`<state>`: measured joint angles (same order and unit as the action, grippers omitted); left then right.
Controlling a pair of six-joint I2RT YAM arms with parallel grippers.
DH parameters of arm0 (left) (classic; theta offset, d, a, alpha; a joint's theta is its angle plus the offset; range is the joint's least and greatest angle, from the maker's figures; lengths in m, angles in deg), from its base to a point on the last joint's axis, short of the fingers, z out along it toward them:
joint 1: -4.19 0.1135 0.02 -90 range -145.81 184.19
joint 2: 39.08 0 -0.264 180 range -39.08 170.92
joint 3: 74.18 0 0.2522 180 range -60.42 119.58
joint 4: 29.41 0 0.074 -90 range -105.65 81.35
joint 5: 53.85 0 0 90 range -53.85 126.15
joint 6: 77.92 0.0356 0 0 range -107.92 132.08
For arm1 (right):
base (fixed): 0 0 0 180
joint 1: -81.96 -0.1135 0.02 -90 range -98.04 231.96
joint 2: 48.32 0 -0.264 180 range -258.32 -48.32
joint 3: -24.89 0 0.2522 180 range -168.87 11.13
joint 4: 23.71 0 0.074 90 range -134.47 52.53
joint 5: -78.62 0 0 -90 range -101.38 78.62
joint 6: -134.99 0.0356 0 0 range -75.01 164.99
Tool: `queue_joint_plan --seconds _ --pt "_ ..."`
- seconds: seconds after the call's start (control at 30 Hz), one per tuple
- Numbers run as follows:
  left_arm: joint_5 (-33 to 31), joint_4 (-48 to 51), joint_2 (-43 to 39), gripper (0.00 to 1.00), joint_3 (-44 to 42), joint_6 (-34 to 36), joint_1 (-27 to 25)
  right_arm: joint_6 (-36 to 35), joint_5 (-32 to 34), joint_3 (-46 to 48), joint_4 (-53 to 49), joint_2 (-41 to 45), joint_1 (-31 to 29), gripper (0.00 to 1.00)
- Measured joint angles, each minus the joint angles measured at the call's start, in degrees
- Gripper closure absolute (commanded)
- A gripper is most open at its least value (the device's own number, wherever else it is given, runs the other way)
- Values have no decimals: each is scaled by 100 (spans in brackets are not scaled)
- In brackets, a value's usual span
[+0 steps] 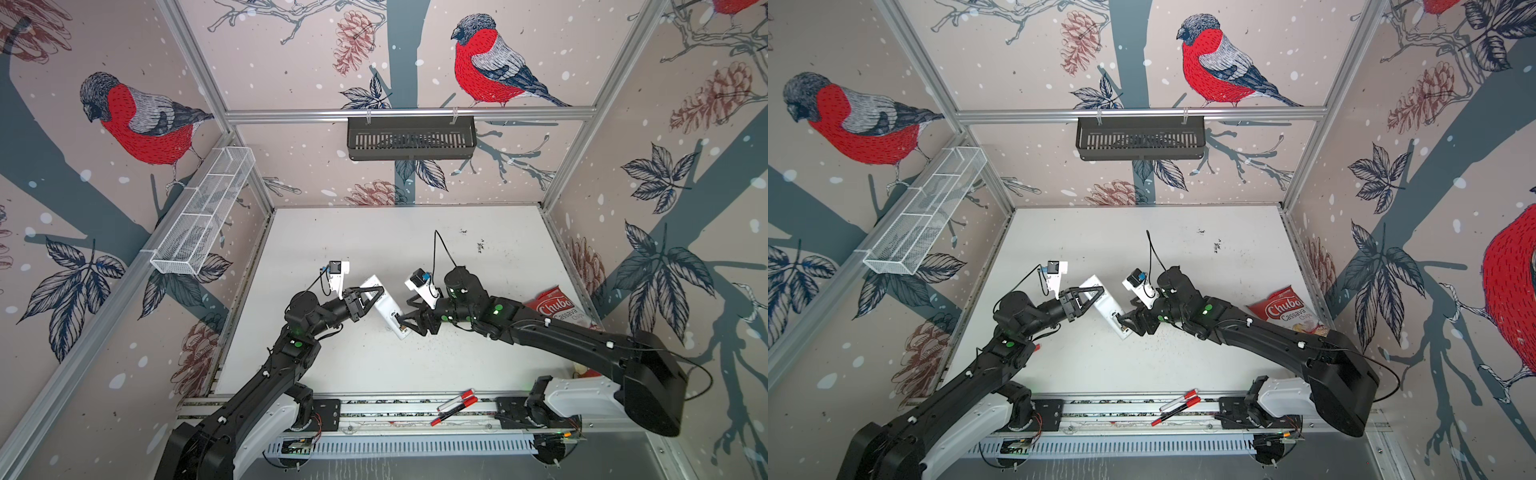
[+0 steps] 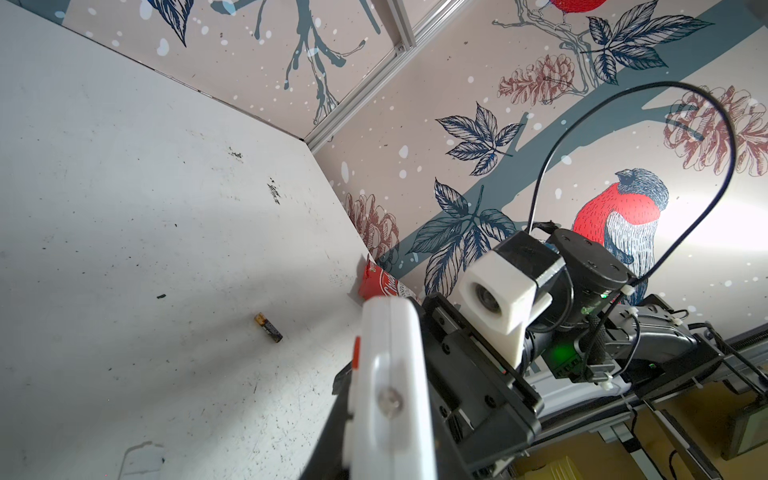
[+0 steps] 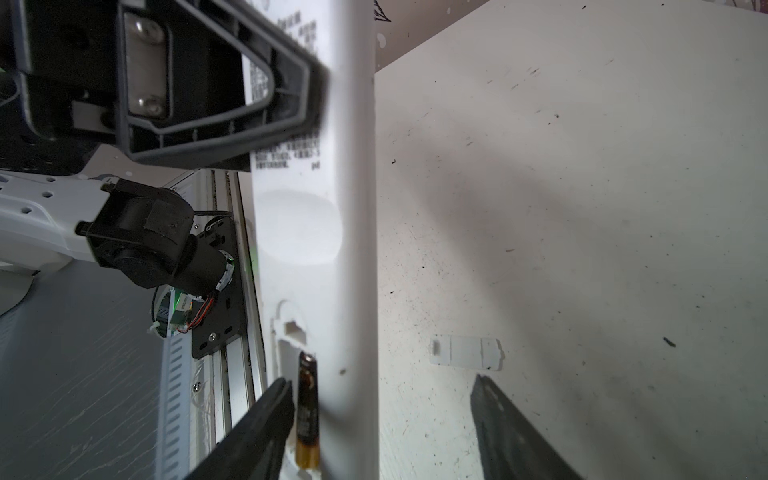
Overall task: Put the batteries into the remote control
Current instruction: 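Open the right gripper and push the battery fully into the compartment, then move the open right gripper back over the remaining battery on the table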
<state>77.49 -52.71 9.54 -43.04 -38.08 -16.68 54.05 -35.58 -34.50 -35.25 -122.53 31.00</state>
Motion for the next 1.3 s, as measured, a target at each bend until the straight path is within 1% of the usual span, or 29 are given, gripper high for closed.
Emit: queue_joint_plan --seconds 0.17,0.37,0.47,0.63,0.73,0.8,0.9,1.07,1.2,1.3 --pt "4 0 17 100 2 28 0 20 -125 -11 50 -79 46 40" --pt "-28 4 33 100 11 61 2 24 -186 -20 122 -175 59 41" --pt "-72 2 35 100 13 59 2 22 -177 -66 122 -234 50 45" --pt "-125 -9 22 100 20 39 4 17 -72 -149 87 -352 -13 45" --pt "-142 -11 13 100 22 28 4 17 9 -168 81 -376 -39 48" --pt "-195 -9 13 100 22 28 4 17 39 -177 81 -389 -39 48" --pt "-221 0 4 100 22 28 4 17 72 -181 81 -389 -39 45" --pt "-212 -4 -28 100 22 17 4 17 195 -179 -24 -214 -35 33" --pt "-192 50 -44 100 22 48 4 13 304 -140 -61 92 7 26" --pt "-203 103 -52 100 22 107 4 15 271 17 -61 507 90 22"
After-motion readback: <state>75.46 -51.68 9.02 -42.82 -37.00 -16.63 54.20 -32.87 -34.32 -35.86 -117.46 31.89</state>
